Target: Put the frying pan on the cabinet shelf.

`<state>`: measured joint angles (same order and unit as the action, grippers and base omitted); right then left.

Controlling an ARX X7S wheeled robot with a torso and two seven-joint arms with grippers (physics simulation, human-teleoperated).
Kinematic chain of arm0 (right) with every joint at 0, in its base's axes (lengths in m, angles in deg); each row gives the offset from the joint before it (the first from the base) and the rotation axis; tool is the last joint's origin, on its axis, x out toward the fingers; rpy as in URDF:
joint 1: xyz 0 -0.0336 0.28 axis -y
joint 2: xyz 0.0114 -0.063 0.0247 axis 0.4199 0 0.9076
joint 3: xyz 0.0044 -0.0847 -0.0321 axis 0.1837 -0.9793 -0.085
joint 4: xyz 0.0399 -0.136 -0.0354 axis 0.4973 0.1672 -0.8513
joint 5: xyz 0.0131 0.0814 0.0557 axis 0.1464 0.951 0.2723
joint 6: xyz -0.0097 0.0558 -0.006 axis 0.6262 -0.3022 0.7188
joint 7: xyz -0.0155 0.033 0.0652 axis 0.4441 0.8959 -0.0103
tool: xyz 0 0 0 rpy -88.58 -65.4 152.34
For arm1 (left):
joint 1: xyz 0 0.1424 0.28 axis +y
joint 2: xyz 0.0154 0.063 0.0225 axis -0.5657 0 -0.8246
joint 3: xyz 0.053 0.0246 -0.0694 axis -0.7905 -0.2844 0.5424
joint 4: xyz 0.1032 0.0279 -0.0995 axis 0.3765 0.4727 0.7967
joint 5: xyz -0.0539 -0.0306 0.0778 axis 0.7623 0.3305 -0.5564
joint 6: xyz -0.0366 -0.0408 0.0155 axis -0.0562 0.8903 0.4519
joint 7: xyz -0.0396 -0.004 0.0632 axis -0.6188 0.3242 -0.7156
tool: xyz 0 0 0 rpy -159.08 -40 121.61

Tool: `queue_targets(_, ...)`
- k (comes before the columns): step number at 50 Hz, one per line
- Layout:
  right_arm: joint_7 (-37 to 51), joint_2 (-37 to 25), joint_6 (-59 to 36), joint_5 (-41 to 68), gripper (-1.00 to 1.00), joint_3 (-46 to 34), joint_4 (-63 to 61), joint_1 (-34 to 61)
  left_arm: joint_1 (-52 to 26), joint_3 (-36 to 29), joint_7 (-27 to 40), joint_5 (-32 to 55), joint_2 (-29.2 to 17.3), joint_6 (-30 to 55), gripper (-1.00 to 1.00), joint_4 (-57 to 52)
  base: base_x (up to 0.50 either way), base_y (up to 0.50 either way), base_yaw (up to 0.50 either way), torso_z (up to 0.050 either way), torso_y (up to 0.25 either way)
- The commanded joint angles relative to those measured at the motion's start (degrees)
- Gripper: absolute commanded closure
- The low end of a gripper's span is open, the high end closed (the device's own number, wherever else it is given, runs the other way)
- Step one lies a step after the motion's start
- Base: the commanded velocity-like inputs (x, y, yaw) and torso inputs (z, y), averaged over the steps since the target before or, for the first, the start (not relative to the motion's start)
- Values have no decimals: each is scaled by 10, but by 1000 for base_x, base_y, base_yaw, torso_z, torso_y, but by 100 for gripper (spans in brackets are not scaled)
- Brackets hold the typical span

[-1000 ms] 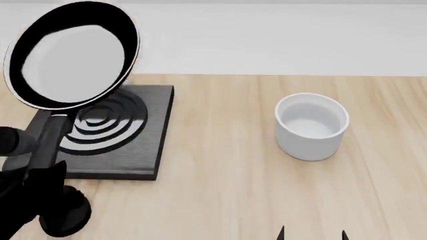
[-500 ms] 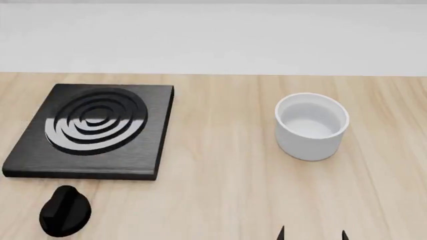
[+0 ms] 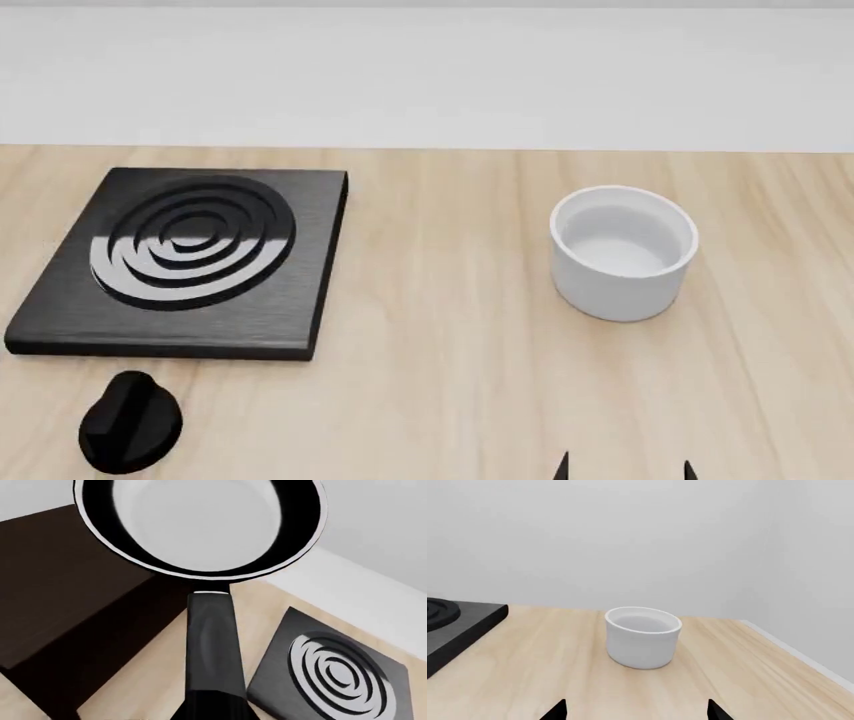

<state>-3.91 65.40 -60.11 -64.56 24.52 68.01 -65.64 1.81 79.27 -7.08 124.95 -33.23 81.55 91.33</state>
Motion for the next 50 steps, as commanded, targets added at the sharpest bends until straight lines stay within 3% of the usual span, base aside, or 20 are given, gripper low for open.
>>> queue_targets(1,0,0,0,0,-100,0,1,0,-107,-70,-61,-93,-9,-65,100,137,0,0,0,0,0)
queue_targets(8,0,0,0,0,-100,0,1,0,-173,-141,-105,-158,4,-92,100,212,0,0,0,0,3)
queue_targets(21,0,0,0,0,-100,0,1,0,-213,-179,-138,-216,20,-148,100,298,0,0,0,1,2)
queue_targets(24,0,0,0,0,-100,0,1,0,-207,-169,-116,-210,23,-148,100,283,0,0,0,0,3)
queue_targets(29,0,0,0,0,-100,0,1,0,-165,-109,2,-151,34,-103,100,192,0,-1,0,0,2)
queue_targets(35,0,0,0,0,-100,0,1,0,-129,-65,57,-122,39,-98,100,160,0,0,0,2,2)
queue_targets(50,0,0,0,0,-100,0,1,0,-127,-73,40,-146,34,-123,100,201,0,0,0,0,2)
